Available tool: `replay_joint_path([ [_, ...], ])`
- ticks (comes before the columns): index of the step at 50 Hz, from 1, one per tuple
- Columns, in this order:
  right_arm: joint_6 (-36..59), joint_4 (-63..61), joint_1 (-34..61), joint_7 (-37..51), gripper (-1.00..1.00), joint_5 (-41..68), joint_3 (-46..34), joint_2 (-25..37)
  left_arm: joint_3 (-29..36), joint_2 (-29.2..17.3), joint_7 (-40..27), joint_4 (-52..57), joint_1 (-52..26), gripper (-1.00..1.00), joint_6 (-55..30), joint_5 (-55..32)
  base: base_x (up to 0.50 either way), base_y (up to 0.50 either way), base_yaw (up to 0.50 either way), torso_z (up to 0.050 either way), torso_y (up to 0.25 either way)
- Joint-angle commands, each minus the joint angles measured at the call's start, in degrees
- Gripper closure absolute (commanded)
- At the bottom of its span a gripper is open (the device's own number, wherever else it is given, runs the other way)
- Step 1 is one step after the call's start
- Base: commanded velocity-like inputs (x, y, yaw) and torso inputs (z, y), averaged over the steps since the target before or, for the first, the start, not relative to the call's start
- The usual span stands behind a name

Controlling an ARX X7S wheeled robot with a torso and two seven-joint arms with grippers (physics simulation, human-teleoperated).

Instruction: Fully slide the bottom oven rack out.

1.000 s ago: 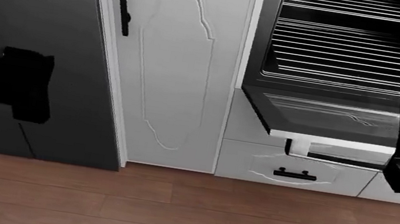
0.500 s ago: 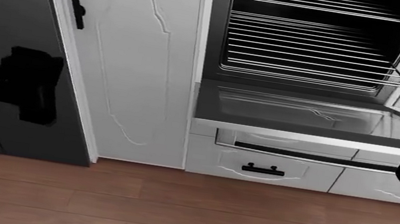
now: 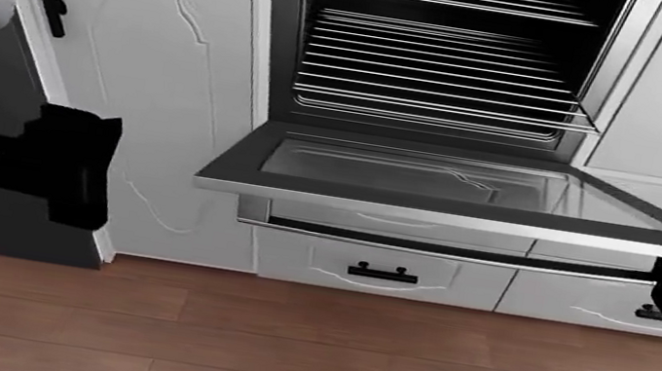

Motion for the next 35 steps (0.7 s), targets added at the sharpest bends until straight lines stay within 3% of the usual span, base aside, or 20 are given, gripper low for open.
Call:
replay_joint_path([
  [1, -0.1, -0.1, 0.2, 0.1, -1.0, 0.0, -0.7, -0.5, -0.4, -0.7, 0.7, 0.6, -0.2, -1.0, 1.0, 0.5, 0.0, -0.5, 0.0, 0.0, 0.0],
  [15, -0.3, -0.2, 0.9, 0.5, -1.0, 0.8, -1.2, 0.0, -0.3, -1.9, 0.3, 0.5, -0.3, -1.0, 2.2, 0.3, 0.0, -0.5, 0.0, 0.0, 0.0],
  [25, -0.7, -0.2, 0.8, 0.3, -1.0, 0.6, -0.9, 0.2, 0.5, -2.2, 0.1, -0.2, -0.7, -1.0, 2.6, 0.2, 0.0, -0.48, 0.0, 0.048, 0.002],
  [35, -0.9, -0.2, 0.5, 0.3, -1.0, 0.2, -1.2, -0.2, 1.1, -2.3, 0.4, 0.2, -1.1, -1.0, 2.4, -0.1, 0.0, -0.01, 0.0, 0.05, 0.006],
])
